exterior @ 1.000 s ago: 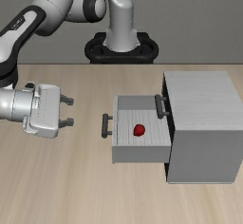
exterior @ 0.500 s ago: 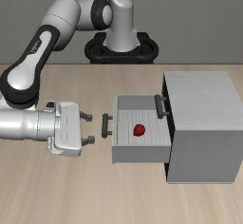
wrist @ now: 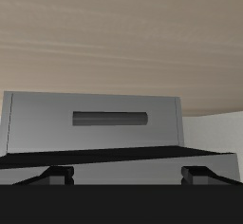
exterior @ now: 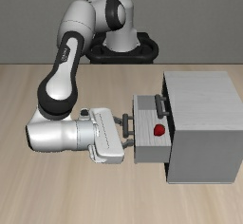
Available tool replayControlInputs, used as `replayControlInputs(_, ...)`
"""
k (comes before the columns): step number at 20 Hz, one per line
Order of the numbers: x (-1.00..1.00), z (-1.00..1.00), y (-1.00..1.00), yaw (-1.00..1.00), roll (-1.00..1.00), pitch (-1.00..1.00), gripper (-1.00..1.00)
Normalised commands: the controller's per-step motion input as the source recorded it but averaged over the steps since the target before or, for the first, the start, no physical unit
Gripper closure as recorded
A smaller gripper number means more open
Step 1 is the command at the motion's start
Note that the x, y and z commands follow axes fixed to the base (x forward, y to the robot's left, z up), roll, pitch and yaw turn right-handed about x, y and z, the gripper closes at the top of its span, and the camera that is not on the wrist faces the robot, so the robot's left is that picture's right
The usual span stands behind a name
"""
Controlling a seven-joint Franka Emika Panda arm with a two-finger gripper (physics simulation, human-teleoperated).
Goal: Close the middle layer of the cabinet
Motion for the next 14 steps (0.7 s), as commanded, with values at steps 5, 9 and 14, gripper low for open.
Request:
replayControlInputs(5,0.00,0.00,1.00,0.00,0.00,0.00,-1.00)
replayControlInputs(9,0.00,0.00,1.00,0.00,0.00,0.00,-1.00)
replayControlInputs(14,0.00,0.00,1.00,0.00,0.00,0.00,-1.00)
